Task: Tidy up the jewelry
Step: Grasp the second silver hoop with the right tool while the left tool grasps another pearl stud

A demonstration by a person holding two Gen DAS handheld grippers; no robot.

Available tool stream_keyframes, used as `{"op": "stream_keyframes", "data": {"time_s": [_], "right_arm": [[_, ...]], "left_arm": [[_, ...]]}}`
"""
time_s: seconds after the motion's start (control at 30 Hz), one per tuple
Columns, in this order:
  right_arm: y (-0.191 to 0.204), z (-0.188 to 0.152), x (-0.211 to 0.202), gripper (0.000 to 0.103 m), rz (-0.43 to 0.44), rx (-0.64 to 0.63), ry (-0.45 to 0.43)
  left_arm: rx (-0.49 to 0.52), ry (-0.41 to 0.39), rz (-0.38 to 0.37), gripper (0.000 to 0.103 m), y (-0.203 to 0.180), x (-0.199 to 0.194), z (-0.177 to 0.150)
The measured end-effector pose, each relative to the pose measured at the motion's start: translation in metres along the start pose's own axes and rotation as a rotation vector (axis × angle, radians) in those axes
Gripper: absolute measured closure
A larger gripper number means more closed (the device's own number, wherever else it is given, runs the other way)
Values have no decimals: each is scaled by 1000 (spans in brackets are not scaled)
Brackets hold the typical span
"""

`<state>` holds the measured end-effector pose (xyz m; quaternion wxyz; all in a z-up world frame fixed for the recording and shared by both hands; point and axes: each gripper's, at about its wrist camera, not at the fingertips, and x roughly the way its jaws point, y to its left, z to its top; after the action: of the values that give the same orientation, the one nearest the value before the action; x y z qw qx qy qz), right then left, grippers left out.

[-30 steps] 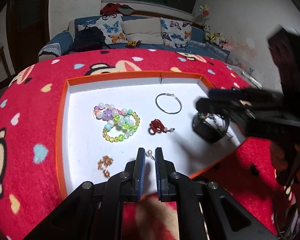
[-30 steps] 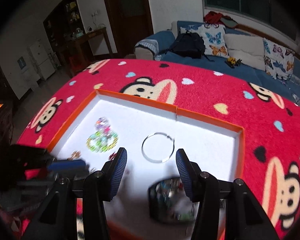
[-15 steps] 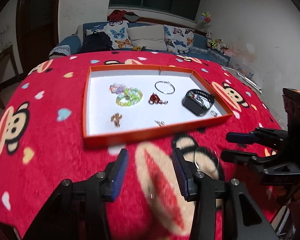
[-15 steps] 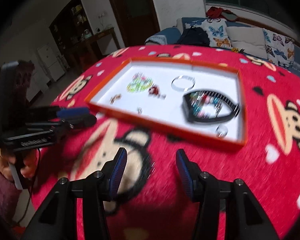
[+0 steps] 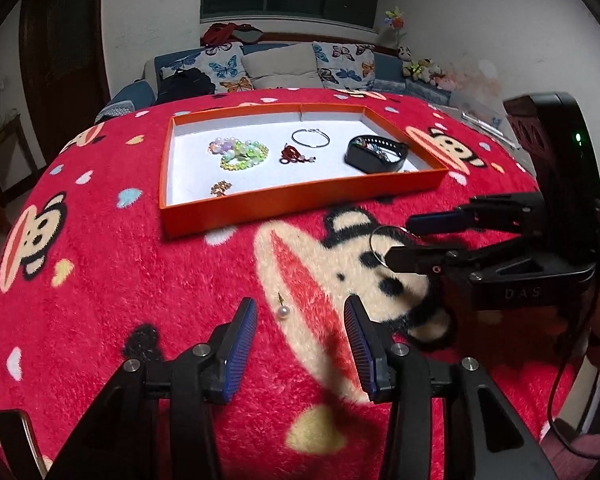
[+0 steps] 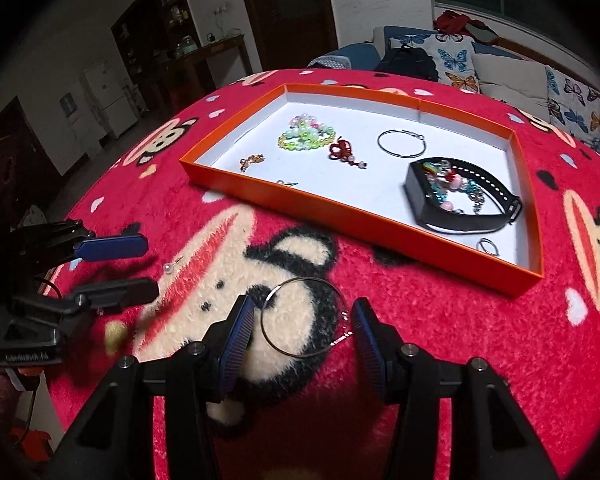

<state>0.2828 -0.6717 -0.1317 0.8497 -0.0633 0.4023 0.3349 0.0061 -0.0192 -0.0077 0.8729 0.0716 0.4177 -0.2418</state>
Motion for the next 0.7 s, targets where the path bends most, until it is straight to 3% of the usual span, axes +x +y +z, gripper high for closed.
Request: {"op": "stream_keyframes", "data": {"time_s": [0.2, 0.37, 0.7], "right_arm": [[11, -4, 2, 45, -45, -82, 13], [14, -5, 3, 45, -69, -118, 20], [16, -6, 4, 45, -76, -142, 14]], "left_arm": [[24, 17, 7, 63, 0, 10, 2], [36, 47, 1, 80, 3, 21, 8], [49, 68, 26, 85, 7, 29, 12]]}}
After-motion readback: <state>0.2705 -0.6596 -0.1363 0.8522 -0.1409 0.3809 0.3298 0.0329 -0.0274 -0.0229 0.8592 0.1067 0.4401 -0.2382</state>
